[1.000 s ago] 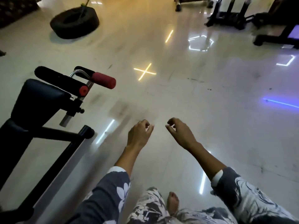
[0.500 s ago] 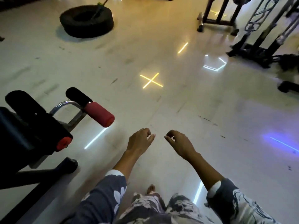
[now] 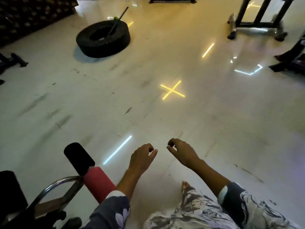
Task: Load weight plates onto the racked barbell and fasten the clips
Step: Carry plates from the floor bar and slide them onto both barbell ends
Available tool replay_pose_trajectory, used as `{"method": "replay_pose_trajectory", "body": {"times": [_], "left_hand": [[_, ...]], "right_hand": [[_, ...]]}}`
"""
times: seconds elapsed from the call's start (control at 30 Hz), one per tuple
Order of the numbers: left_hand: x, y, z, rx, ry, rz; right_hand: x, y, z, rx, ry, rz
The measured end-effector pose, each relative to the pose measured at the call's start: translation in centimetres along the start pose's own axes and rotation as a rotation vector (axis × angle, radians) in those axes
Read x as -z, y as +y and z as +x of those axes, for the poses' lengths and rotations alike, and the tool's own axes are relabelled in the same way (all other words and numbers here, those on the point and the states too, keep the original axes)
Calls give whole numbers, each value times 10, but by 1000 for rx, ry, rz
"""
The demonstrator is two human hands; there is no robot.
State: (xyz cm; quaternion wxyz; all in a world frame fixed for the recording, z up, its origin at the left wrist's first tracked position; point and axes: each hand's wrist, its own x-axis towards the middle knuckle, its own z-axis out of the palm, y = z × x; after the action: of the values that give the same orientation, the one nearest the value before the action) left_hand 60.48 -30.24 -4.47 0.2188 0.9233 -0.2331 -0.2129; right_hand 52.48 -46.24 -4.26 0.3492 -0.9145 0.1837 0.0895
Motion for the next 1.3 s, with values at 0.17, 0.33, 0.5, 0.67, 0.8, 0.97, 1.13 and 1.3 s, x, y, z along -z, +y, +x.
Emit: {"method": "replay_pose_trajectory", "body": {"times": [0.17, 0.33, 0.5, 0.67, 0.8, 0.97, 1.13, 1.3], "left_hand": [[56, -11, 116, 161, 90, -90], [106, -65, 213, 315, 187, -208], [175, -133, 313, 388, 236, -245], [269, -209, 398, 483, 355, -309], [334, -272, 459, 549, 415, -353], [418, -371, 545, 650, 553, -393], [510, -459, 607, 768, 583, -427], [590, -556, 642, 889, 733, -459]], "right_hand": [[28, -29, 143, 102, -115, -26], [25, -82, 285, 220, -212, -124], [9, -166, 414, 291, -270, -160], [3, -262, 548, 409, -302, -215], [-18, -338, 649, 481, -345, -218], [-64, -442, 788, 617, -432, -246], [-104, -563, 903, 685, -539, -274], [-163, -684, 982, 810, -650, -286]]}}
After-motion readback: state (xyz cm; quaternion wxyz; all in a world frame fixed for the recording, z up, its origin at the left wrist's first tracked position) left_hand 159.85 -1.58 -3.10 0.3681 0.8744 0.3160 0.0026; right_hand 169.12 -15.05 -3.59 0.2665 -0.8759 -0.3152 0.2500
